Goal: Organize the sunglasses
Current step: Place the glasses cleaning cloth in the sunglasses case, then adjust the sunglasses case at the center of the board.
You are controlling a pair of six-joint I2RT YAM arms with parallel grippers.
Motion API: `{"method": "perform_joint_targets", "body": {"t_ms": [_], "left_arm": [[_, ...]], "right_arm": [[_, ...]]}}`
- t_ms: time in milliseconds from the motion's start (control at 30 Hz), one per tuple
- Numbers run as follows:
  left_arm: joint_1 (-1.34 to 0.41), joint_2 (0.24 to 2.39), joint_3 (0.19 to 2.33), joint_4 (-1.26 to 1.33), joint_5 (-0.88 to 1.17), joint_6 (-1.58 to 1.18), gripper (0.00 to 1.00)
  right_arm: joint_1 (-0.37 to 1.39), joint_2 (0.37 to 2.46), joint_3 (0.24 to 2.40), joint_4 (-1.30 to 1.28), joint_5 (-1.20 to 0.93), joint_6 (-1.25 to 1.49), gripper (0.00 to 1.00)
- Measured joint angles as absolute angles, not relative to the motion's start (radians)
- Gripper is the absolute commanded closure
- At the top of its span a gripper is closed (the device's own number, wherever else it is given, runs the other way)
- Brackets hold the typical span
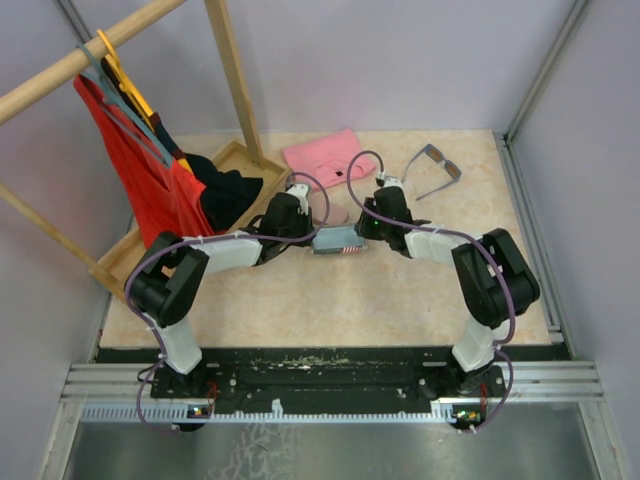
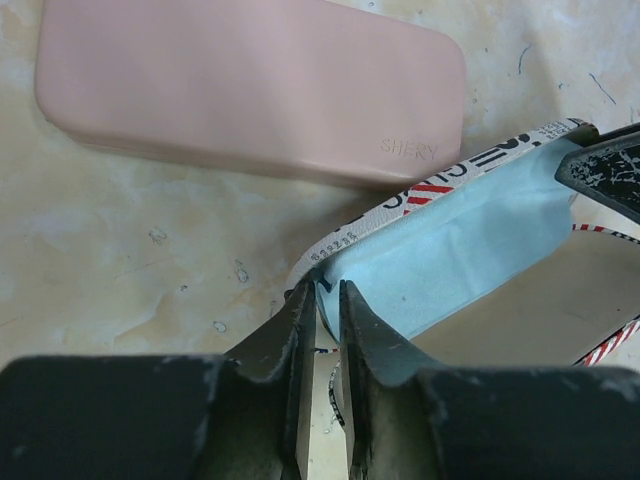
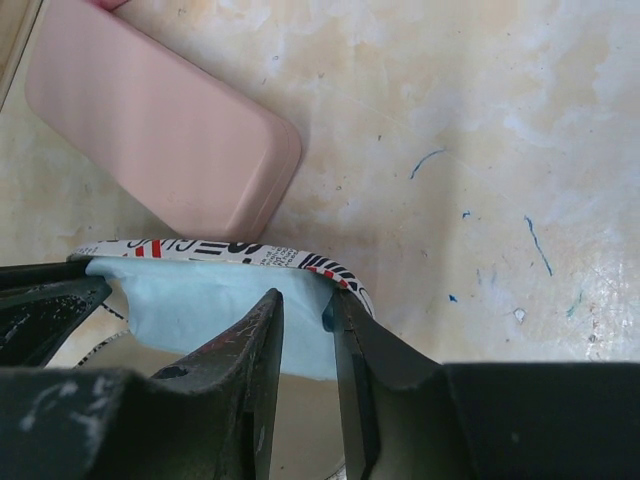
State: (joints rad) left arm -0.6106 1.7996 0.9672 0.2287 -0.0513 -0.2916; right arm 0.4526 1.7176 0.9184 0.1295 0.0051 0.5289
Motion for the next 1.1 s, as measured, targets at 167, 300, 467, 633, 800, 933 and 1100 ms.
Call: {"method": "perform_joint_targets", "body": {"t_ms": [167, 300, 467, 633, 800, 933, 1100], "left_arm": [[-0.611, 1.799, 0.966, 0.229, -0.051, -0.294, 0.77], [-0.611, 1.798, 0.965, 0.229, -0.051, -0.295, 0.77], [-0.611, 1.795, 0.958, 0.229, -0.051, -0.295, 0.74], [-0.611, 1.774, 0.943, 0.228, -0.051, -0.299, 0.7], [-0.611, 1.731, 0.937, 0.228, -0.052, -0.299, 0.64], [-0.611, 1.698, 0.931, 0.227, -0.052, -0.302, 0.62], [-0.61, 1.638, 0.903, 0.216, -0.052, -0.326, 0.61]], "right_arm": [[0.452, 1.683, 0.918, 0.117, 0.009, 0.524, 0.71], [0.448, 1.647, 0.918, 0.117, 0.012, 0.522, 0.71], [0.448, 1.636, 0.918, 0.105, 0.026, 0.513, 0.7], [0.448, 1.616, 0.916, 0.079, 0.052, 0.493, 0.7], [0.448, 1.571, 0.908, 0.058, 0.069, 0.478, 0.69], [0.448, 1.542, 0.902, 0.039, 0.086, 0.461, 0.68], [0.448, 1.538, 0.907, -0.011, 0.095, 0.424, 0.67]]}}
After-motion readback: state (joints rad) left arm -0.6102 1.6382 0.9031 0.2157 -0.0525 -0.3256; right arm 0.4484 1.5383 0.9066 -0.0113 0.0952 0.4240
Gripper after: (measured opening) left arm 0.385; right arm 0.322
